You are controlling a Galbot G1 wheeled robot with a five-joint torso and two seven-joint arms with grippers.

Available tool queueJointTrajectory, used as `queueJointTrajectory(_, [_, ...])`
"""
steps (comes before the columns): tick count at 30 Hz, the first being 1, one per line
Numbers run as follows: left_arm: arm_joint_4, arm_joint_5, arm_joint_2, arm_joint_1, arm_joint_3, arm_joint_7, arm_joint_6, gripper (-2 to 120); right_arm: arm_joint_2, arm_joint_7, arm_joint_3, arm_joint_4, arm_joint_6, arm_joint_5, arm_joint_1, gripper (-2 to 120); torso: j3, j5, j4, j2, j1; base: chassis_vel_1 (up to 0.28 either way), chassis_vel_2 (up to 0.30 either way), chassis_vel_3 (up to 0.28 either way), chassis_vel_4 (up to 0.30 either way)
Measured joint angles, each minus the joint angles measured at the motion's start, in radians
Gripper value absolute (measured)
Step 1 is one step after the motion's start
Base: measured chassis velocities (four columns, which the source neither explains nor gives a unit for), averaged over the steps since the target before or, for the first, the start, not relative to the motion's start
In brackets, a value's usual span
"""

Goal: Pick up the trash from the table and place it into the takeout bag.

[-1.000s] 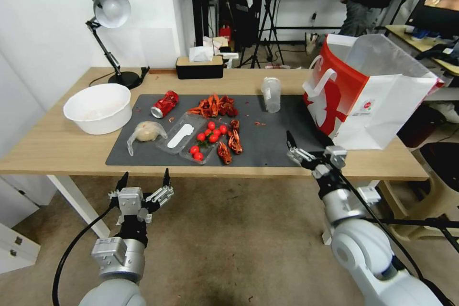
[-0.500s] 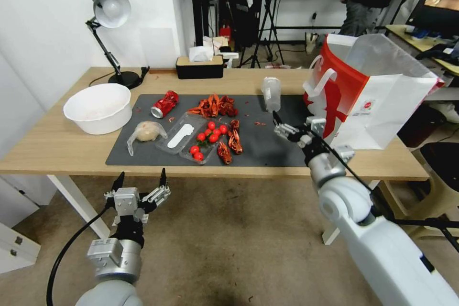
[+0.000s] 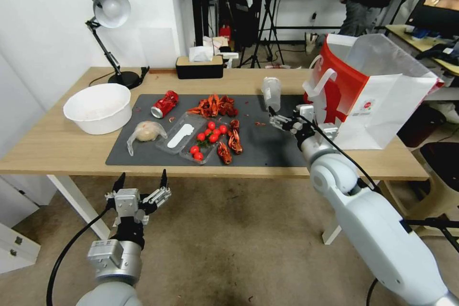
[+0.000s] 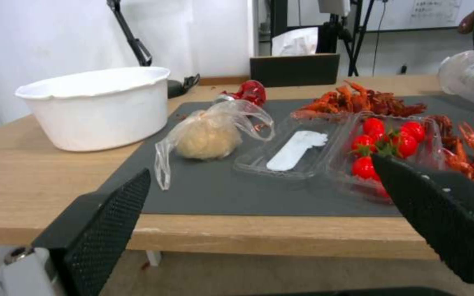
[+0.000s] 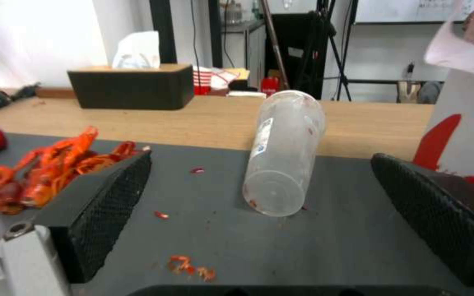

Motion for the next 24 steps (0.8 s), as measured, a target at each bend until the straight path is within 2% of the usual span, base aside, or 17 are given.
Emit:
queueJointTrajectory(11, [-0.003, 0.001, 0.002, 0.005, 0.002, 0.0, 0.0, 100, 0.018, 0.012, -0.076, -0.147, -0.063, 0.068, 0.164, 100, 0.0, 0.0, 0.0, 0.0, 0.0, 0.0, 0.0, 0.0, 0.0])
queueJointTrajectory(24, [0.004, 0.001, -0.001, 0.003, 0.0, -0.001, 0.001, 100, 0.058, 0.043, -0.12, -0.28, -0.131, 0.065, 0.25, 100, 0.0, -0.0001, -0.0001, 0.0, 0.0, 0.0, 0.0, 0.0, 0.0])
